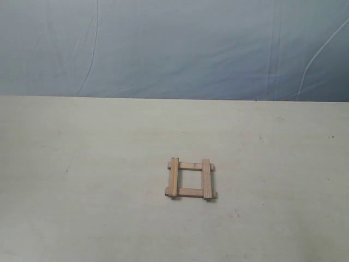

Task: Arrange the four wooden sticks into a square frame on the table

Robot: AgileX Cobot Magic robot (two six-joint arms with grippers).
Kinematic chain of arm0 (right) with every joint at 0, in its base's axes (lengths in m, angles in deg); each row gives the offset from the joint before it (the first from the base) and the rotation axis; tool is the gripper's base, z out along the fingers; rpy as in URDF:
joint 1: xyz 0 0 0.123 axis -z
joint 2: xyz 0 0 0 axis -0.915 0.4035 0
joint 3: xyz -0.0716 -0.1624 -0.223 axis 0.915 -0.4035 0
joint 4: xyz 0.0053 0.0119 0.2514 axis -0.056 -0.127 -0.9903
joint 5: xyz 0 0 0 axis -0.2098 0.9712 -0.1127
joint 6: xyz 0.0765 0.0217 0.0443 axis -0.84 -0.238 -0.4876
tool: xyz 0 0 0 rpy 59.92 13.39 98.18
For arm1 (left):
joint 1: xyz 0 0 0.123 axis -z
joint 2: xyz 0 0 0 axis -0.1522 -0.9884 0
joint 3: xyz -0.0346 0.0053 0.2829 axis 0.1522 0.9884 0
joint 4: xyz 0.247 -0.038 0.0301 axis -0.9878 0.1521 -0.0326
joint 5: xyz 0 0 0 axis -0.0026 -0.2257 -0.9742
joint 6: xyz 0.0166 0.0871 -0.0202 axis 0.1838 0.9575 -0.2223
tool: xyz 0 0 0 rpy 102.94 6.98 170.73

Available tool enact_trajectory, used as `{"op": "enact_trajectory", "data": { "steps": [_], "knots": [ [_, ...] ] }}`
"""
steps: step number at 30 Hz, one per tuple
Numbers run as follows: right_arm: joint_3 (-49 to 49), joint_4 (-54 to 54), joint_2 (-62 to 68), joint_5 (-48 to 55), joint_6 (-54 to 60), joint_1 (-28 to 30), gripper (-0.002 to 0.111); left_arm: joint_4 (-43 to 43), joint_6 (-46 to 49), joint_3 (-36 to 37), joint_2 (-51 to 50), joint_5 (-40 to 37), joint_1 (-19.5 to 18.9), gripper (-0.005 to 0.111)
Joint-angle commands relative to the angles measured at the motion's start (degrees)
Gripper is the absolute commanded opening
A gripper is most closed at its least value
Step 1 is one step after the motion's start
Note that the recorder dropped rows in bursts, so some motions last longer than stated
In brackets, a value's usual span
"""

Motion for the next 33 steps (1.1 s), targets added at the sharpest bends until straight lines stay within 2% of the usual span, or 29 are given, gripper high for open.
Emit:
{"op": "enact_trajectory", "data": {
  "steps": [1,7,33],
  "knots": [
    [-0.3,0.5,-0.4,0.5,0.1,-0.3,-0.001,-0.1,0.0,0.1,0.3,0.1,-0.1,0.000],
    [-0.3,0.2,-0.4,11.7,-1.4,-0.3,-0.001,-0.1,0.0,0.1,0.3,0.1,-0.1,0.000],
    [-0.3,-1.5,-0.4,11.4,-3.5,-0.3,-0.001,-0.1,0.0,0.1,0.3,0.1,-0.1,0.000]
  ]
}}
